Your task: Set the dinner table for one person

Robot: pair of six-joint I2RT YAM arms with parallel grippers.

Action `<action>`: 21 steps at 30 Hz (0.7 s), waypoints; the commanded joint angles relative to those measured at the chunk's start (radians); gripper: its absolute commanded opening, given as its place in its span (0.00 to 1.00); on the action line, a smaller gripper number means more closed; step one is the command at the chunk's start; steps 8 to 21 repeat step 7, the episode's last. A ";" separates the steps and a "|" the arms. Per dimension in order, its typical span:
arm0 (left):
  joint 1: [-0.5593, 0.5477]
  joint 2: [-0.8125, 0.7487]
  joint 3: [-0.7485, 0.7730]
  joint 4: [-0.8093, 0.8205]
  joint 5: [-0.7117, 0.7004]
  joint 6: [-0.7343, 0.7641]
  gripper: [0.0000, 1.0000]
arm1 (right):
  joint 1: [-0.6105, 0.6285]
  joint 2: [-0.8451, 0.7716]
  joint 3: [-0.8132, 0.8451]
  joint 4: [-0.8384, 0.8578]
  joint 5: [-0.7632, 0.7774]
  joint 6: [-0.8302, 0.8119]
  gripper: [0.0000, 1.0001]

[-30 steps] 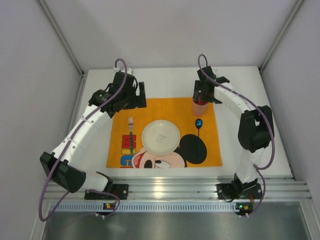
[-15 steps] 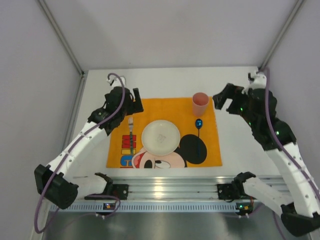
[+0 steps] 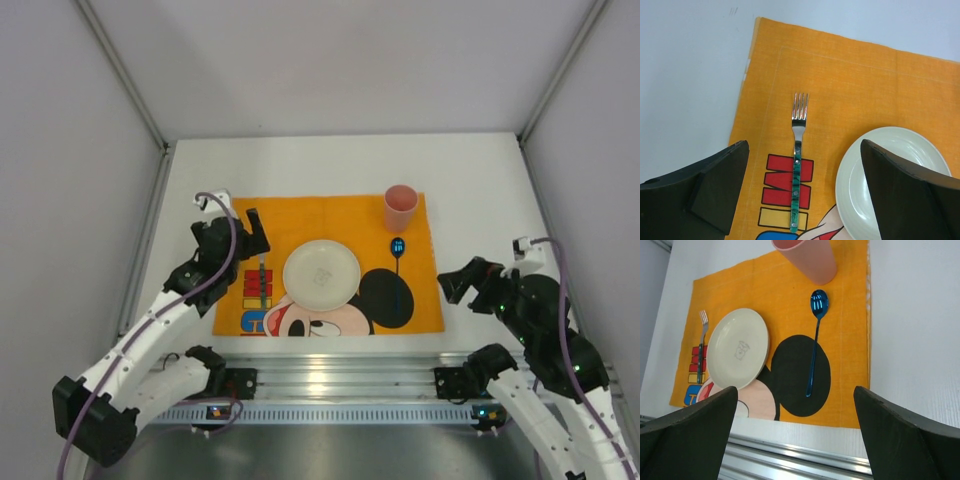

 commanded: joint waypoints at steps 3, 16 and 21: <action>0.003 -0.046 -0.015 0.023 -0.034 0.004 0.98 | 0.004 0.025 0.031 -0.067 0.024 0.016 1.00; 0.003 -0.085 -0.017 0.016 -0.088 0.017 0.97 | 0.004 0.042 0.036 -0.057 -0.011 -0.002 1.00; 0.003 -0.085 -0.017 0.016 -0.088 0.017 0.97 | 0.004 0.042 0.036 -0.057 -0.011 -0.002 1.00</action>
